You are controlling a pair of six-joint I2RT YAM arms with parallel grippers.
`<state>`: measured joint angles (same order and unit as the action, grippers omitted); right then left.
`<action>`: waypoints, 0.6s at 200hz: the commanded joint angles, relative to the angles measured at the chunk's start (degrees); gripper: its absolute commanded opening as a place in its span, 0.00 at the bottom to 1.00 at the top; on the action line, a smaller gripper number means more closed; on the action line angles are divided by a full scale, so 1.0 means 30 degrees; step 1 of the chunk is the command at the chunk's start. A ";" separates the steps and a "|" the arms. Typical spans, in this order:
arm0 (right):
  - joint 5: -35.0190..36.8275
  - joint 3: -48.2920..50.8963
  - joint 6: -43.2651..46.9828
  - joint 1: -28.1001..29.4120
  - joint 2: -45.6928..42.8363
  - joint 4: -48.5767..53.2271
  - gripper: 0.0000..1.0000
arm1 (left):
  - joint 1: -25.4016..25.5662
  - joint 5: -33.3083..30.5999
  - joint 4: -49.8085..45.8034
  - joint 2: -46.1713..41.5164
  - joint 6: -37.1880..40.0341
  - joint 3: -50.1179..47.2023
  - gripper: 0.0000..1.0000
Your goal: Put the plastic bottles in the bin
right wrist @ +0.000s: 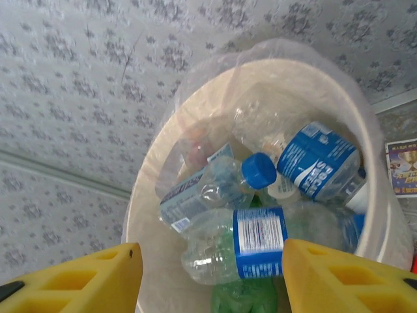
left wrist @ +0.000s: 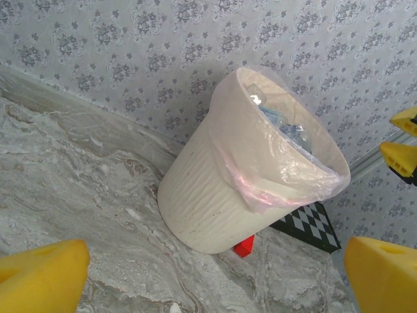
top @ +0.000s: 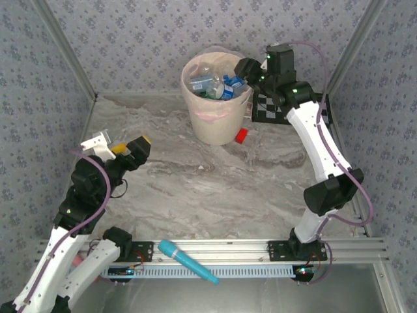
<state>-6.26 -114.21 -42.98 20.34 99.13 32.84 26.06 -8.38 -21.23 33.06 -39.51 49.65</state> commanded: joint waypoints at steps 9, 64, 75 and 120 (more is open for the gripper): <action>-0.0739 -0.1052 0.1088 0.0483 0.1175 0.1080 0.59 | 0.0101 0.0126 0.0254 0.0231 0.0102 0.0061 1.00; -0.1233 -0.2175 0.2144 0.1313 0.1915 0.1275 0.61 | 0.0094 -0.0127 -0.0010 0.0106 0.0395 -0.0143 1.00; -0.1344 -0.2589 0.2163 0.1423 0.2129 0.1649 0.61 | 0.0101 -0.0121 -0.0012 0.0193 0.0450 -0.0201 1.00; -0.1537 -0.1168 0.3198 0.1922 0.0452 0.1109 0.78 | 0.0101 -0.0314 -0.0906 0.1223 0.1516 -0.0354 1.00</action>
<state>-9.74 -120.51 -36.82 25.58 104.97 36.86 26.06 -8.40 -21.87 34.83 -37.93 48.90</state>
